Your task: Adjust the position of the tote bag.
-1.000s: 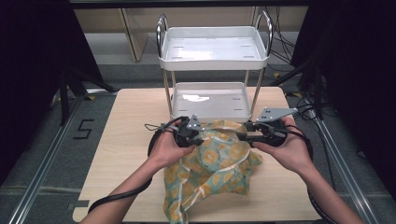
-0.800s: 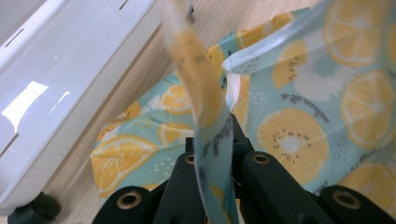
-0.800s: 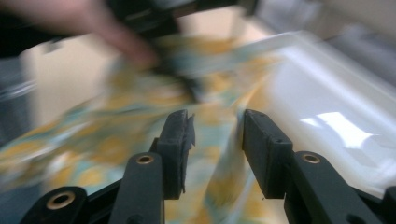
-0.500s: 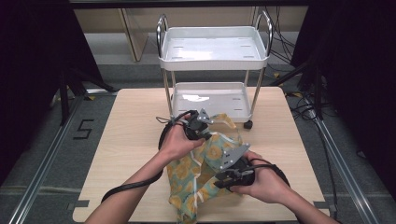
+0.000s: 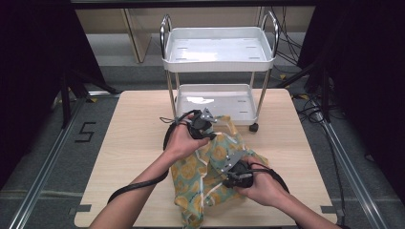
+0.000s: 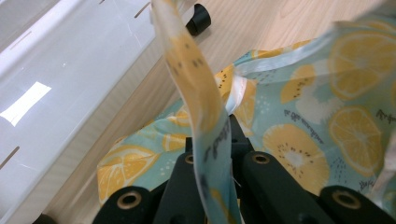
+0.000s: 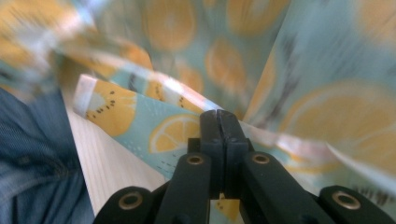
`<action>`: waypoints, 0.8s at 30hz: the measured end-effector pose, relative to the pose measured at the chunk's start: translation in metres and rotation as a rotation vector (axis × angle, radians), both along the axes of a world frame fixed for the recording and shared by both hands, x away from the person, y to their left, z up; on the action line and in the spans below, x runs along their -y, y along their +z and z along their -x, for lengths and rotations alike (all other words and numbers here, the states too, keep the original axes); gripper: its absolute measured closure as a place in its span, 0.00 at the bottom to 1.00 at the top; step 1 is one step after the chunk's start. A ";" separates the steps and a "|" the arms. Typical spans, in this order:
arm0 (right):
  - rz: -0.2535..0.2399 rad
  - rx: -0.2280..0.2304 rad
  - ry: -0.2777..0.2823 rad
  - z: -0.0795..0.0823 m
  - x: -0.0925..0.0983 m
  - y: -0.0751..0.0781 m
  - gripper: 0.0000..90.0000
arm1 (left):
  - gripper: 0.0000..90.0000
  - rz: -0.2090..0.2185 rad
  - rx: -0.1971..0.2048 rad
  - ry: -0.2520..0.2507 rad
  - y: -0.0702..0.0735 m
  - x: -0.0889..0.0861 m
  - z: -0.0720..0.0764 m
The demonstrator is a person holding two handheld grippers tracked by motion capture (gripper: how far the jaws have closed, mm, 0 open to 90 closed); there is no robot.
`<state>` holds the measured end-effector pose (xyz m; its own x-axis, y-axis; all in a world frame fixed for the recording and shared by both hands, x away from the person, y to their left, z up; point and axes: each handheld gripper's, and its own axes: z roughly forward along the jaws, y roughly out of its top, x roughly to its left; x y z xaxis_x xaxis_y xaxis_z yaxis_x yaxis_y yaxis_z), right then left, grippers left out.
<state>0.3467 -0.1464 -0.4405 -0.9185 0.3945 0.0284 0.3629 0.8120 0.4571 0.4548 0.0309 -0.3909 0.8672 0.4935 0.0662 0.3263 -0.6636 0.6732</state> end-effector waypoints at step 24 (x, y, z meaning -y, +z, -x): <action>-0.147 0.057 -0.128 0.000 0.030 0.032 0.95 | 1.00 0.049 -0.025 0.048 -0.020 0.005 -0.020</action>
<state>0.3469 -0.1767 -0.4089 -0.8627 0.5039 0.0437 0.4293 0.6837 0.5901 0.4749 0.0261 -0.4109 0.8437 0.5365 0.0197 0.3739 -0.6134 0.6956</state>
